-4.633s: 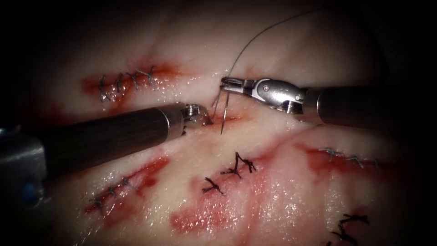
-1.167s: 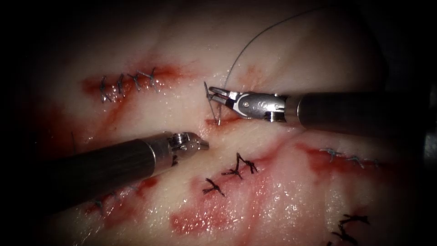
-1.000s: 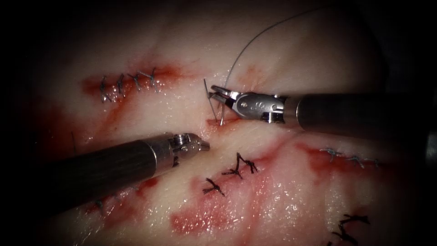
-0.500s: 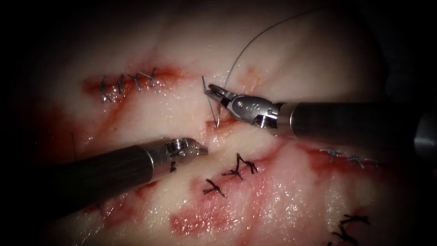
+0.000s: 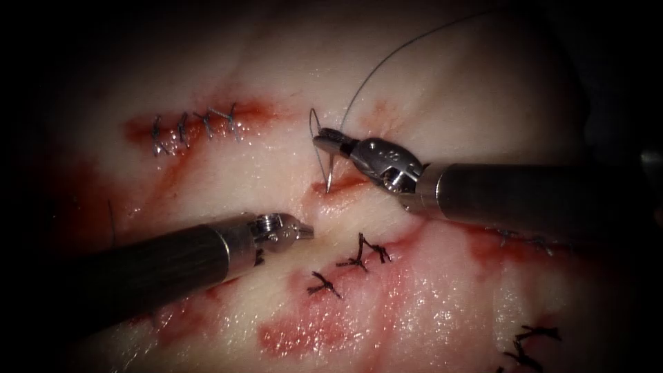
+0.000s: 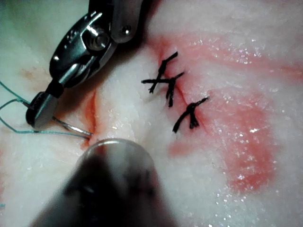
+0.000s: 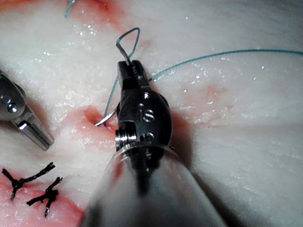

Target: Wound Closure

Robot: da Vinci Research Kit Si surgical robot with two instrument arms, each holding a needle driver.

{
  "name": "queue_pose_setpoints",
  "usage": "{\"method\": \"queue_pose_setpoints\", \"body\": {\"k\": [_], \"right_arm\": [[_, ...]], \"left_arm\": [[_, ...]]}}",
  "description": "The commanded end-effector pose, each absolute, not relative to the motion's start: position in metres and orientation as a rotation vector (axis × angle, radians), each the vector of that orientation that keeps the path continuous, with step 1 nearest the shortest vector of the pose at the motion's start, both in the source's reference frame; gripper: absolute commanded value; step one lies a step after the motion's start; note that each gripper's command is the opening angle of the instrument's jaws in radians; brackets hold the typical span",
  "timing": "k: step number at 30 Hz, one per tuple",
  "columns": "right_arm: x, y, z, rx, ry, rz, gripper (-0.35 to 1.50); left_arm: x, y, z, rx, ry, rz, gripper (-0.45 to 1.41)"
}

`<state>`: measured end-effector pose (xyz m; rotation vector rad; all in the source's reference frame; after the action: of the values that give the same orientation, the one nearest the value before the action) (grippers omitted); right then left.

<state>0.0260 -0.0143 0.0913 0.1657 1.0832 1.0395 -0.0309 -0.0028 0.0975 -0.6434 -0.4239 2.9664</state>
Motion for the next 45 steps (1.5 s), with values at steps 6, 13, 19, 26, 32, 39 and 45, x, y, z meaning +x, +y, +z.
{"method": "queue_pose_setpoints", "body": {"k": [6,13,19,26,32,39,45], "right_arm": [[0.0273,-0.0142,0.0919,0.296,1.092,1.075,-0.35],[0.0279,-0.0154,0.0914,0.435,1.090,1.124,-0.35],[0.0284,-0.0176,0.0906,0.584,1.072,1.194,-0.35],[0.0293,-0.0201,0.0905,0.708,1.056,1.202,-0.35],[0.0295,-0.0210,0.0902,0.805,1.027,1.202,-0.35],[0.0295,-0.0215,0.0898,0.883,1.023,1.254,-0.35],[0.0282,-0.0195,0.0903,0.837,1.211,1.338,0.78]], "left_arm": [[-0.0312,-0.0023,0.0984,-0.653,-0.428,2.971,-0.07],[-0.0302,-0.0019,0.0987,-0.663,-0.431,2.984,-0.07],[-0.0295,-0.0015,0.0987,-0.668,-0.438,2.987,-0.05],[-0.0293,-0.0014,0.0986,-0.695,-0.428,2.976,-0.05],[-0.0290,-0.0010,0.0985,-0.799,-0.423,2.928,-0.05],[-0.0280,0.0001,0.0985,-0.911,-0.380,2.877,-0.05],[-0.0276,0.0006,0.0981,-1.180,-0.344,2.856,0.00]]}}
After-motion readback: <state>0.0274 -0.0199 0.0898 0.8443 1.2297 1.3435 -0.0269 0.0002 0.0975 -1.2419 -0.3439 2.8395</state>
